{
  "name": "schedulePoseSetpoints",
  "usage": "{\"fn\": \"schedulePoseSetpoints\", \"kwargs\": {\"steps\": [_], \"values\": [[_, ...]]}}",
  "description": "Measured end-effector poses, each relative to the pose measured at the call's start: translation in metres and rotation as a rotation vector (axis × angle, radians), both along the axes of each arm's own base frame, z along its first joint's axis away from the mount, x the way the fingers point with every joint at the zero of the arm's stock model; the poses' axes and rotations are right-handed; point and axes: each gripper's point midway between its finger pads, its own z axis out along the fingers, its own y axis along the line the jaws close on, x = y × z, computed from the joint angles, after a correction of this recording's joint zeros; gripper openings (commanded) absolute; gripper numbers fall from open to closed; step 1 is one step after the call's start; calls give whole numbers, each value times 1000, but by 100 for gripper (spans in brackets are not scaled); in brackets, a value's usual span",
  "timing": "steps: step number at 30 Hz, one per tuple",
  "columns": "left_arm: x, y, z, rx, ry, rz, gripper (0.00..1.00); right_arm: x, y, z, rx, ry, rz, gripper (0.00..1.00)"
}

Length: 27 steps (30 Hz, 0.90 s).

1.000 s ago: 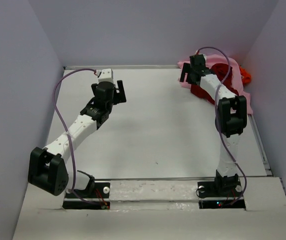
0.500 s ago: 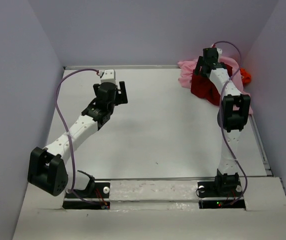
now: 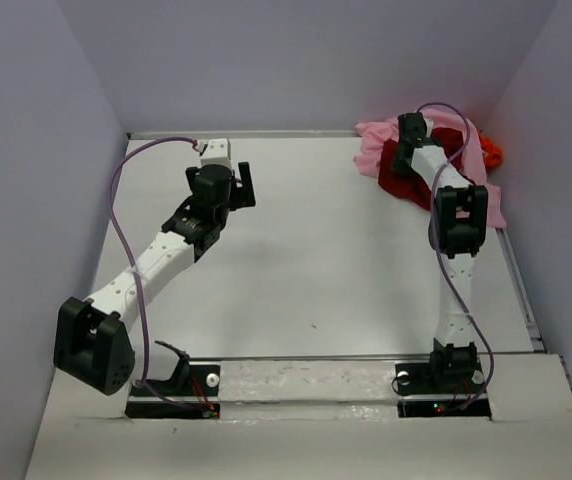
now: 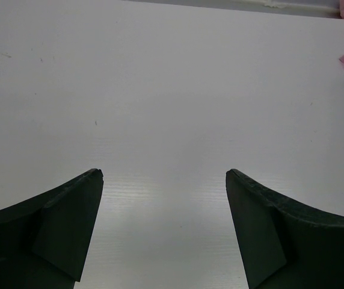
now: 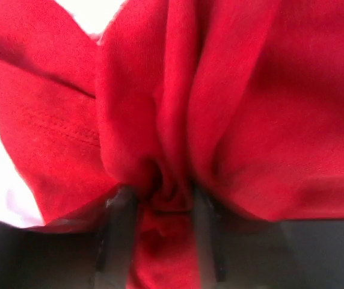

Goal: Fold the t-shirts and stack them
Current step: Grab the tshirt from the pile

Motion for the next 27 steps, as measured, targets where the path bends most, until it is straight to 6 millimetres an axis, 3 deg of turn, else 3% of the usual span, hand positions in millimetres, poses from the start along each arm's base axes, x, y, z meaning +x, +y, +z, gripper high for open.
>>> {"fn": "schedulePoseSetpoints", "kwargs": {"steps": [1, 11, 15, 19, 22, 23, 26, 27], "values": [[0, 0, 0, 0, -1, 0, 93, -1, 1, -5, 4, 9, -1, 0], [0, 0, 0, 4, -1, -1, 93, 0, 7, -4, 32, 8, 20, 0], [0, 0, 0, 3, -1, -1, 93, -8, 13, 20, 69, -5, 44, 0], [0, 0, 0, 4, 0, -1, 93, -18, 22, 85, 112, -91, 78, 0], [0, 0, 0, 4, -1, -1, 93, -30, 32, 173, 143, -246, 123, 0], [0, 0, 0, 4, -1, -1, 93, -34, 35, 193, 147, -282, 134, 0], [0, 0, 0, 6, -1, -2, 93, -65, 55, 281, 165, -448, 194, 0], [0, 0, 0, 8, -2, -3, 93, -73, 60, 298, 169, -480, 210, 0]]}}
